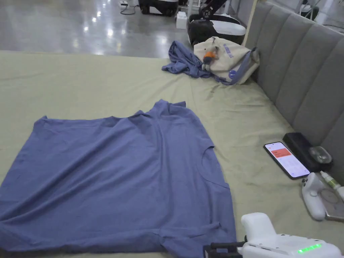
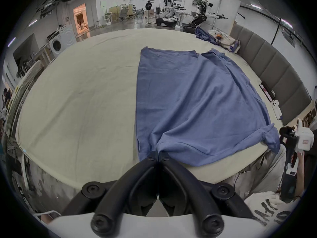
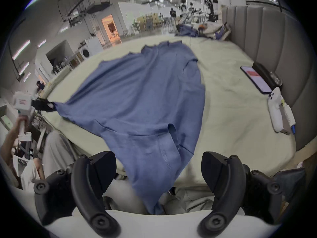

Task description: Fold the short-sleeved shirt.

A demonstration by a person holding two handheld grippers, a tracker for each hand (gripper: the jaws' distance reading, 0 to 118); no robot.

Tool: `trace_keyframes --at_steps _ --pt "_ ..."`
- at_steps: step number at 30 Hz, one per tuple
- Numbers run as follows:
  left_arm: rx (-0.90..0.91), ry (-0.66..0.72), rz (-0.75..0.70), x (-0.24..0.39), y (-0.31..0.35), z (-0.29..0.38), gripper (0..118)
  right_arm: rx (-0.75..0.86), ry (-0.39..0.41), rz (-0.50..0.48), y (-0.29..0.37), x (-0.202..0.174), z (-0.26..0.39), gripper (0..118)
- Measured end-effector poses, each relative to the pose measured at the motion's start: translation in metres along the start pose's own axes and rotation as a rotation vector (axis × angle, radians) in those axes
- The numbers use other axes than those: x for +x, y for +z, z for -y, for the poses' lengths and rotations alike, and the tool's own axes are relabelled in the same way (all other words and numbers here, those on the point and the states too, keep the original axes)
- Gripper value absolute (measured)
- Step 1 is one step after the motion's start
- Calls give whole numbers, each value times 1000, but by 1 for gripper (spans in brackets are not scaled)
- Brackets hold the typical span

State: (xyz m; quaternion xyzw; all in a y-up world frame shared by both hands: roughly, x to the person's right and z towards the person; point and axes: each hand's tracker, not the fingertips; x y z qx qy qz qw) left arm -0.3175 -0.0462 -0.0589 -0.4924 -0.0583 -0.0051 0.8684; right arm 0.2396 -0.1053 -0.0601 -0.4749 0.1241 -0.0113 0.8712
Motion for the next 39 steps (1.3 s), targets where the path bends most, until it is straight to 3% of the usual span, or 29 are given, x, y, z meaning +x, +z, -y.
trace_keyframes --at_steps 2,3,4,5,7,9,18,27,34,38,39 --pt "-7 -3 8 -4 -4 -1 1 -53 24 14 -16 -2 2 101" --pt "-9 -2 12 -4 -4 -1 1 -53 13 -5 -17 -2 3 73" --pt "-10 -2 12 -3 -4 0 1 -42 8 -21 -16 -2 5 33" --pt "-9 -6 7 -1 -4 1 1 -9 25 -36 -11 -4 8 7" --pt "-7 -12 8 -1 -2 3 1 -2 92 -13 -6 -14 7 7" --pt "-10 -15 7 0 -3 5 1 -14 73 -53 -9 -8 4 6" --pt "17 46 71 -17 18 -4 1 49 -11 -71 31 4 -21 7" --pt "-8 117 89 -33 -32 -82 1 69 -48 -122 -10 17 -119 7" --pt "-57 128 43 -32 -81 -121 1 21 9 -58 -59 18 -171 7" --pt "-94 108 -2 -27 -99 -129 1 -39 97 56 -95 15 -194 7" --pt "-101 89 -14 -26 -103 -131 6 -32 109 64 -102 14 -197 13"
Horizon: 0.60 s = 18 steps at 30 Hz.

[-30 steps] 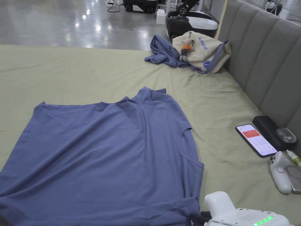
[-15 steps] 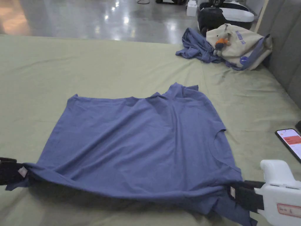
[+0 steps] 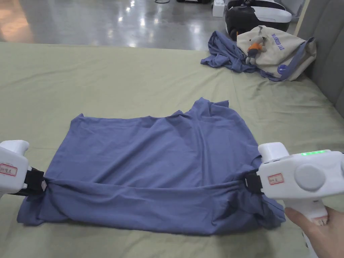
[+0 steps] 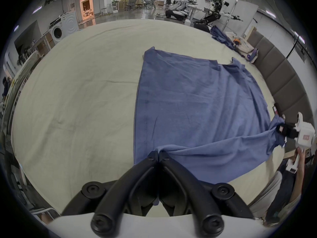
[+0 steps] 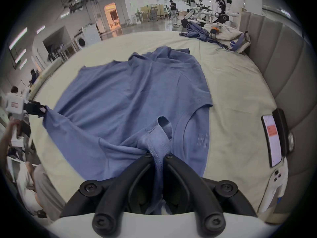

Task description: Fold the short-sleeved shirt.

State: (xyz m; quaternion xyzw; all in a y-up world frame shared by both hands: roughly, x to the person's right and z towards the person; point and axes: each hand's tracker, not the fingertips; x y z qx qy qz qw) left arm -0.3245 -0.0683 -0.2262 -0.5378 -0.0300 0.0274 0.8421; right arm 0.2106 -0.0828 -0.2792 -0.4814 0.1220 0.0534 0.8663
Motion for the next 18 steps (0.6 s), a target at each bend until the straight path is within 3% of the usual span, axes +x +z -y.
trace_keyframes --at_steps 1,3,4,5,9,10,11,12,13,14,15,16,18 --pt "-7 -2 -29 2 -3 -2 23 1 20 20 -5 -1 -4 30" --pt "17 10 -55 4 2 4 85 72 39 38 -1 -4 0 89" --pt "55 27 -55 5 7 10 85 123 28 2 8 -2 6 101" --pt "134 33 -34 4 17 20 85 161 -11 -25 21 -1 13 103" --pt "366 -12 -85 15 66 64 85 379 -92 -112 92 0 60 103" --pt "407 7 -62 16 81 77 85 426 -125 -142 111 -1 74 101" --pt "443 31 -36 19 94 91 84 464 -159 -160 131 -2 87 91" --pt "476 47 -14 22 104 104 75 485 -181 -173 147 -4 98 66" --pt "490 64 -4 26 116 119 70 514 -164 -219 163 -5 112 54" --pt "521 72 3 29 128 134 70 545 -156 -239 178 -9 126 54" --pt "526 63 13 32 136 147 35 577 -133 -205 191 -20 136 10" --pt "548 62 10 37 144 161 1 607 -97 -155 205 -27 149 4" --pt "489 39 1 40 154 176 1 600 -68 -196 224 -35 162 4"
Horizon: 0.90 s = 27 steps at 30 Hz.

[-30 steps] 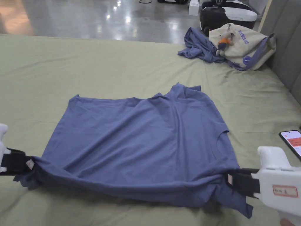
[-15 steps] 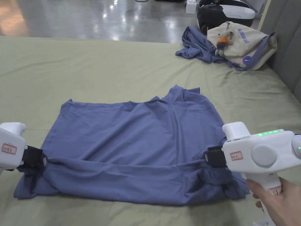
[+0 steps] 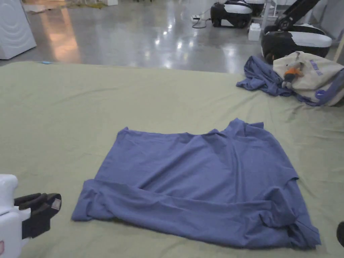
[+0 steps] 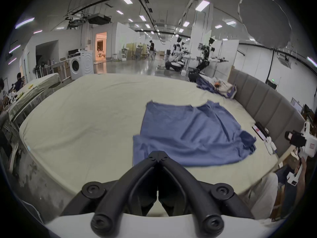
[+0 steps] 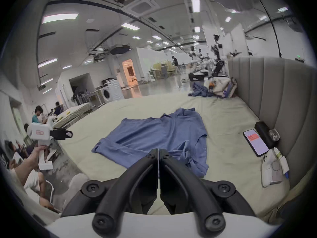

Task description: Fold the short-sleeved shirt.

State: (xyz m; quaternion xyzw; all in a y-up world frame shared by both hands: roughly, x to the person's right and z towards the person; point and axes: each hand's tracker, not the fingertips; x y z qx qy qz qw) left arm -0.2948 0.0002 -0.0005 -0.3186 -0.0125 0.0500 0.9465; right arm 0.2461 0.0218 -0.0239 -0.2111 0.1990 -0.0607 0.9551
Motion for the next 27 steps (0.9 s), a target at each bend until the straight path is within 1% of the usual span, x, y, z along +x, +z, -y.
trace_keyframes --at_steps 2,3,5,8,9,10,11,12,13,15,16,17,18,19,20,21,22,23,24,25,26,27 --pt "-14 5 1 0 5 13 1 -6 -3 9 12 -10 0 4" --pt "-59 -24 15 -3 1 14 1 -5 -6 8 16 -12 1 4" --pt "-136 -60 -33 -11 -22 13 1 -16 -42 -6 18 -10 0 4" --pt "-242 -72 -11 -36 -73 6 1 -19 -58 -2 19 -8 3 4" --pt "-270 -82 -40 -41 -90 3 25 -24 -63 3 19 -2 5 4" --pt "-332 -81 -63 -47 -108 -3 64 -29 -70 10 18 3 8 4" --pt "-385 -102 -45 -55 -127 -4 90 -34 -79 16 17 7 9 4" --pt "-386 -131 -25 -58 -140 -1 90 -39 -86 19 16 9 10 4" --pt "-374 -147 -48 -58 -151 0 90 -46 -94 27 14 14 12 4" --pt "-385 -211 -30 -58 -162 -3 90 -72 -96 44 11 19 12 4" --pt "-345 -217 -67 -53 -163 -2 90 -75 -92 57 11 21 13 4" --pt "-331 -229 -72 -50 -167 -2 90 -85 -93 57 10 24 15 4" --pt "-346 -246 -57 -50 -173 -3 90 -90 -95 61 9 27 16 4" --pt "-371 -282 -78 -47 -182 -3 89 -94 -100 70 7 29 17 4" --pt "-398 -284 -73 -47 -188 -2 79 -103 -106 70 4 33 18 4" --pt "-430 -278 -28 -46 -190 -3 44 -111 -109 75 1 34 19 4" --pt "-416 -266 -3 -41 -190 -3 10 -121 -108 91 -1 35 20 4" --pt "-379 -258 51 -34 -184 -2 9 -129 -98 100 -4 38 21 4" --pt "-343 -327 4 -28 -178 -4 9 -137 -91 112 -8 40 22 4" --pt "-366 -363 -61 -20 -179 -6 9 -147 -92 117 -13 40 23 4" --pt "-411 -319 -12 -24 -184 -11 9 -160 -89 114 -20 44 24 4" --pt "-411 -262 14 -26 -186 -11 9 -171 -84 117 -26 46 26 4"
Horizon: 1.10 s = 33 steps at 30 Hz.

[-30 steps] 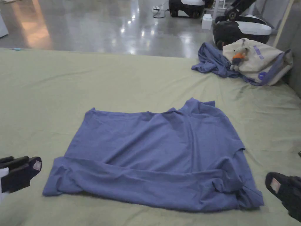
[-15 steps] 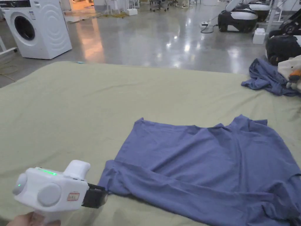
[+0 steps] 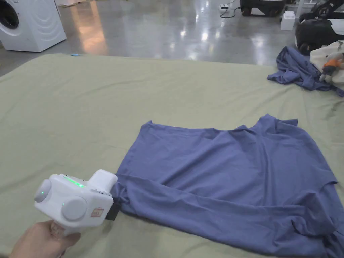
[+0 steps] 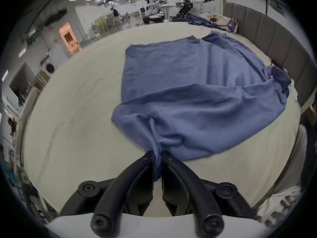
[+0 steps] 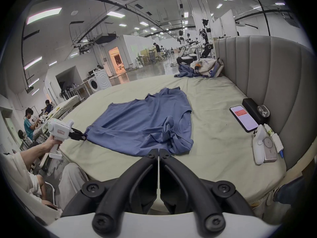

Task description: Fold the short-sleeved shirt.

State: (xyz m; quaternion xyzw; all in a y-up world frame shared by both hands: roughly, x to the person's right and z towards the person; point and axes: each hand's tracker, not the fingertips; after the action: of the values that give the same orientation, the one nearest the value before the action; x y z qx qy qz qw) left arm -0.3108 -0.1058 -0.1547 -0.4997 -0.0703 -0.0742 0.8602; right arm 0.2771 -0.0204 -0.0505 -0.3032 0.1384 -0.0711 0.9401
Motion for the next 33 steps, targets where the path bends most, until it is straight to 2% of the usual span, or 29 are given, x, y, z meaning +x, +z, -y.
trace_keyframes --at_steps 3,4,5,6,7,8,14,17,18,19,20,21,22,23,24,25,26,29,33 --pt "19 5 -21 -5 3 -5 9 -84 61 40 -28 5 -2 6" --pt "4 8 -17 -8 6 -9 9 -116 83 51 -40 9 -3 20" --pt "12 13 -10 -6 13 -11 9 -143 100 65 -54 13 -5 39" --pt "18 17 -9 -7 17 -13 9 -172 123 54 -67 15 -7 75" --pt "15 30 5 -9 19 -15 9 -188 138 70 -83 20 -7 93" --pt "13 47 13 -10 21 -17 9 -223 154 89 -99 26 -7 99" --pt "-12 36 1 0 27 -28 9 -339 296 146 -167 47 -5 99" --pt "-29 37 4 4 23 -31 9 -348 357 101 -190 46 -3 99" --pt "-29 39 6 5 21 -31 9 -357 394 89 -195 42 -2 89" --pt "-35 41 12 7 20 -32 9 -374 411 76 -202 40 -1 65" --pt "-38 40 11 11 20 -33 9 -429 367 35 -206 38 -3 37" --pt "-42 39 13 9 18 -33 9 -392 318 -51 -206 36 -6 15" --pt "-43 35 14 9 19 -34 9 -358 300 -42 -206 33 -7 14" --pt "-41 35 12 11 19 -35 9 -376 344 2 -211 29 -7 14" --pt "-43 39 16 10 20 -37 9 -419 371 -1 -217 31 -8 14" --pt "-44 44 15 8 19 -38 9 -399 326 4 -218 38 -9 14" --pt "-40 56 12 7 20 -39 9 -409 228 -33 -218 44 -11 14" --pt "-42 66 30 7 21 -40 9 -391 118 -76 -208 58 -11 14" --pt "-30 52 28 4 26 -38 9 -342 81 -80 -187 63 -11 14"
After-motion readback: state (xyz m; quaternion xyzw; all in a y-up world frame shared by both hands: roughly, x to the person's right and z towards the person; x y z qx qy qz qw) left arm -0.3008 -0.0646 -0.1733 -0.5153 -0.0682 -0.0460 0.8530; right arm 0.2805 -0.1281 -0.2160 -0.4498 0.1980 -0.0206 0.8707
